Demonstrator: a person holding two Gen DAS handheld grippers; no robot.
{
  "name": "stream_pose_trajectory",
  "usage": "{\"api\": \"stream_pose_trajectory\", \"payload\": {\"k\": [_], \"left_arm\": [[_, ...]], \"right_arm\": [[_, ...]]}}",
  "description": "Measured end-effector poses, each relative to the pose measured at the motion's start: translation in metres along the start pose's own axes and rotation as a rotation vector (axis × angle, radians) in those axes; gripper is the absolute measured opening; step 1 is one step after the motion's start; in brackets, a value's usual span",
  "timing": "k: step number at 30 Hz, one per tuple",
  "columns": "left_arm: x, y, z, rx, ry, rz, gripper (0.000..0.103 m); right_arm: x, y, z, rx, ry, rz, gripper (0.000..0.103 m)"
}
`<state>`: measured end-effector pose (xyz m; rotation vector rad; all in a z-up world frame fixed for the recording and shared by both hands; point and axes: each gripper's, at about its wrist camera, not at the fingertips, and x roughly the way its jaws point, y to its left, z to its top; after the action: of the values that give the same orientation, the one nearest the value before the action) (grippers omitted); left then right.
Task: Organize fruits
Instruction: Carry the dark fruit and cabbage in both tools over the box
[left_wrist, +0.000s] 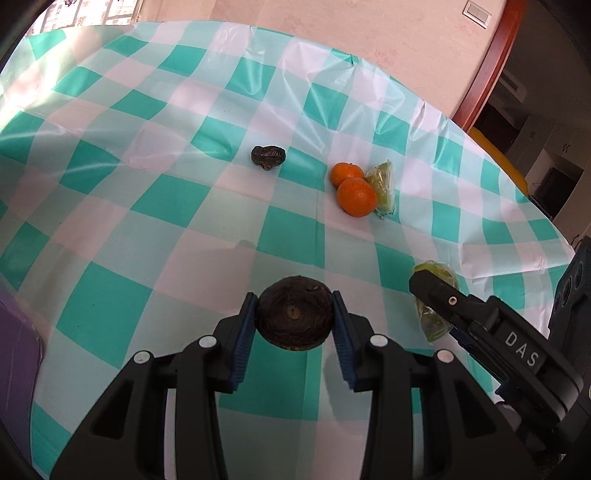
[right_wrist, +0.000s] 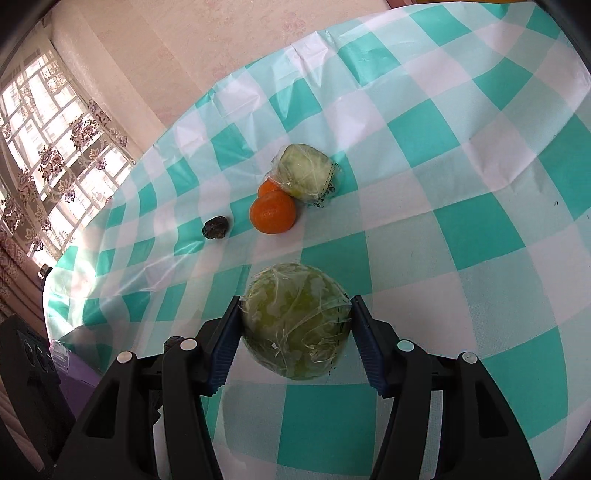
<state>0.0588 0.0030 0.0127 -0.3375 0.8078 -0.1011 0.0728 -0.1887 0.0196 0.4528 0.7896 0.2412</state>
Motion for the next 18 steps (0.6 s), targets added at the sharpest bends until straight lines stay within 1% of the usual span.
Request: {"api": "stream_pose_trajectory", "payload": {"k": [8,13,18], "left_arm": [[-0.038,0.001,-0.042,0.046,0.012,0.017,0.039],[-0.065,0.004,-0.067,0.069,0.000,0.009,0.040],[-0.088,0.011,-0.086,0.064,-0.022,0.004,0.040]], "right_arm": [[-0.024,0.012,-0.035,-0.036,0.022,0.005,0.057],[-0.039,0.018,-0.056,-0.069,0.034,0.013,0.057],[-0.048,0.024,-0.070,-0.110,0.054,0.015,0.057]]}}
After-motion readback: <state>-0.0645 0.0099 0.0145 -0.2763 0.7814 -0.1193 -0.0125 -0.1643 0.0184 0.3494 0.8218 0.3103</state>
